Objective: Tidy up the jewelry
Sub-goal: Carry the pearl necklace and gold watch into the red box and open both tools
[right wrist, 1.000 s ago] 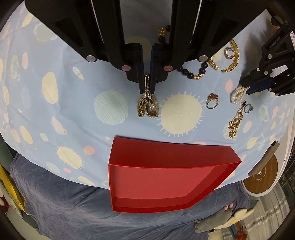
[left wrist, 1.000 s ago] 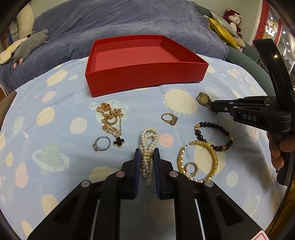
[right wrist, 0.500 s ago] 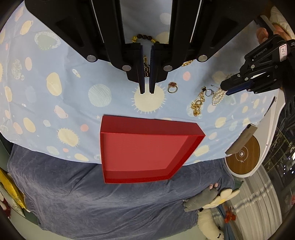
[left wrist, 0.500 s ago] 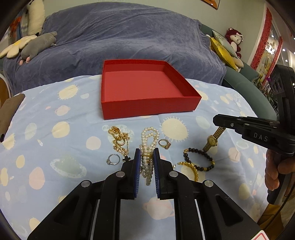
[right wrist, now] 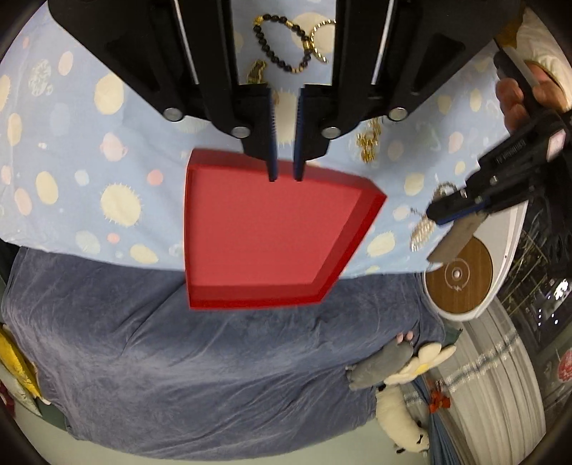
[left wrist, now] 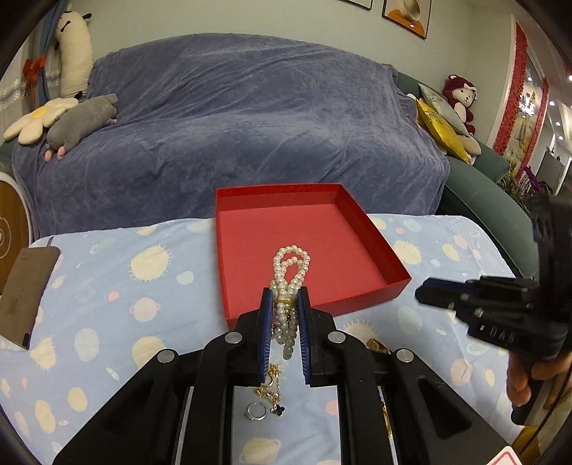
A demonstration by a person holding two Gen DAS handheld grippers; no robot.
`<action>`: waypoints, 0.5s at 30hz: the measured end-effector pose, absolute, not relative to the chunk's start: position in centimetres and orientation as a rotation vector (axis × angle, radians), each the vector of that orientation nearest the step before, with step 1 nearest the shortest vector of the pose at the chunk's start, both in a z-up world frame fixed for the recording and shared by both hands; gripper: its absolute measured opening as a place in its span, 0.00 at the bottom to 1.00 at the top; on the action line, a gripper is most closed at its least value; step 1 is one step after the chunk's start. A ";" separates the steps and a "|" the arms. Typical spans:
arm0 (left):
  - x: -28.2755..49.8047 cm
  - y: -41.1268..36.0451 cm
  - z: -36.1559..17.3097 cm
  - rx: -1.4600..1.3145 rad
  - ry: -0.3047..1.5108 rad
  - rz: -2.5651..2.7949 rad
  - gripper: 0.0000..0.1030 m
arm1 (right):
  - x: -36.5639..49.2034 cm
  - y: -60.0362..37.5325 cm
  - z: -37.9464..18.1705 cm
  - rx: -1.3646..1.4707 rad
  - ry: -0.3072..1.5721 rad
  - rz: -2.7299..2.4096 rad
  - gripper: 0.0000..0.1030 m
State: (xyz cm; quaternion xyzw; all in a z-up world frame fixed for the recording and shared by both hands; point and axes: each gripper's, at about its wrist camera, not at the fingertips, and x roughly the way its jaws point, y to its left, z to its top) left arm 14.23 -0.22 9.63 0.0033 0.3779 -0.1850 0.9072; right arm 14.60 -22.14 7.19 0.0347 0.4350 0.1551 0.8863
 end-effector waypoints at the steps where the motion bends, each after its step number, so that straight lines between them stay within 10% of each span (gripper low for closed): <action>1: 13.9 -0.1 9.2 0.008 0.790 -0.379 0.10 | 14.0 -21.9 5.8 0.046 0.925 0.318 0.36; 10: 12.4 0.3 5.4 -0.025 0.865 -0.384 0.10 | 14.0 -21.9 -0.7 -0.006 1.043 0.297 0.35; 15: 12.6 0.0 4.5 -0.005 0.880 -0.390 0.10 | 14.2 -20.8 -0.9 -0.044 1.038 0.338 0.08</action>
